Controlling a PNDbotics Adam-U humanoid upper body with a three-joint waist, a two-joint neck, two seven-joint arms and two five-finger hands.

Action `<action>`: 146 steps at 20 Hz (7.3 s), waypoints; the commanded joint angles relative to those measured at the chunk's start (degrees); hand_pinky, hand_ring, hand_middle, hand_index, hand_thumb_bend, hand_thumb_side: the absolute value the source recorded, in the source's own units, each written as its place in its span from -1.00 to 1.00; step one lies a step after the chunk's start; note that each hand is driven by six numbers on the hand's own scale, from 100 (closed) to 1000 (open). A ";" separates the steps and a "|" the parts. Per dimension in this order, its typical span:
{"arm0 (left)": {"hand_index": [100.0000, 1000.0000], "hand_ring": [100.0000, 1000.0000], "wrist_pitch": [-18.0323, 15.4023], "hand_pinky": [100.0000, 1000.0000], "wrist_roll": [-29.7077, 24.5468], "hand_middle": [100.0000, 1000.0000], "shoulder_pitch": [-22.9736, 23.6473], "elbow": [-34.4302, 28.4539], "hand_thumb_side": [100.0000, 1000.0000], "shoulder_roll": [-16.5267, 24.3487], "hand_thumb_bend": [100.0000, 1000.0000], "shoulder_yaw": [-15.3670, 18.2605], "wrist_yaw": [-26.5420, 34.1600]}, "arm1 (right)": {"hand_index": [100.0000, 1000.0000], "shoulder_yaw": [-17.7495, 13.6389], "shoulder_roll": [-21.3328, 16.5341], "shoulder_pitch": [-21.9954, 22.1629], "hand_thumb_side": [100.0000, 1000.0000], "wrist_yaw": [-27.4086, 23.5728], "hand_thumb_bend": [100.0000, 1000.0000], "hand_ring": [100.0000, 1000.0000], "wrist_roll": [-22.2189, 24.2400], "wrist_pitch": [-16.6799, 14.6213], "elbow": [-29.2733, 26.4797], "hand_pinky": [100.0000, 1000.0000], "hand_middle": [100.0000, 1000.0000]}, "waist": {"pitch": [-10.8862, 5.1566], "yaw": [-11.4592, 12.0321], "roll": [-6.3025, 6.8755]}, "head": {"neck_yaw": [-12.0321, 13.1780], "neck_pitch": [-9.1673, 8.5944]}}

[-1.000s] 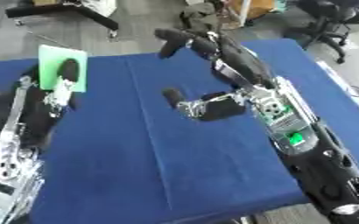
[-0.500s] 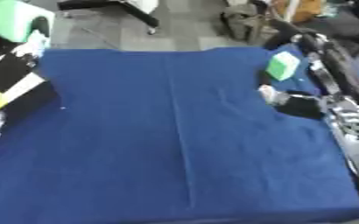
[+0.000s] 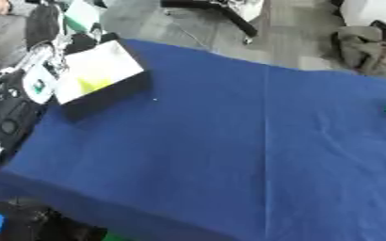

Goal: Pick up the objects with one hand, pass them to the other hand, and then place them into the box on the other side of the table.

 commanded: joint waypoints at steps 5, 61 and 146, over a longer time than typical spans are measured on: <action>0.74 0.50 -1.57 0.64 -8.74 0.47 -1.88 5.11 0.56 0.50 0.93 2.31 -11.15 | 0.91 -0.71 -0.21 0.31 -0.28 0.48 -1.00 0.21 -0.15 0.76 -1.09 0.33 0.15 | -1.20 -0.29 0.15 | -0.58 -0.13; 0.60 0.11 -20.85 0.71 -21.69 -0.01 10.84 -64.15 0.69 -20.19 -0.59 -14.89 51.06 | 0.93 -6.92 -24.57 -10.73 0.95 -25.99 -1.00 0.35 -10.18 22.36 53.12 0.33 0.57 | 3.82 21.65 -7.06 | -54.16 -0.13; 0.62 0.11 -23.12 0.68 -18.81 0.01 2.67 -64.15 0.65 -16.34 -0.62 -10.44 48.11 | 0.97 -10.14 -31.14 -12.91 0.66 -24.71 -1.00 0.62 -11.79 24.30 57.92 0.50 0.79 | 10.97 25.97 -4.00 | -61.77 -1.35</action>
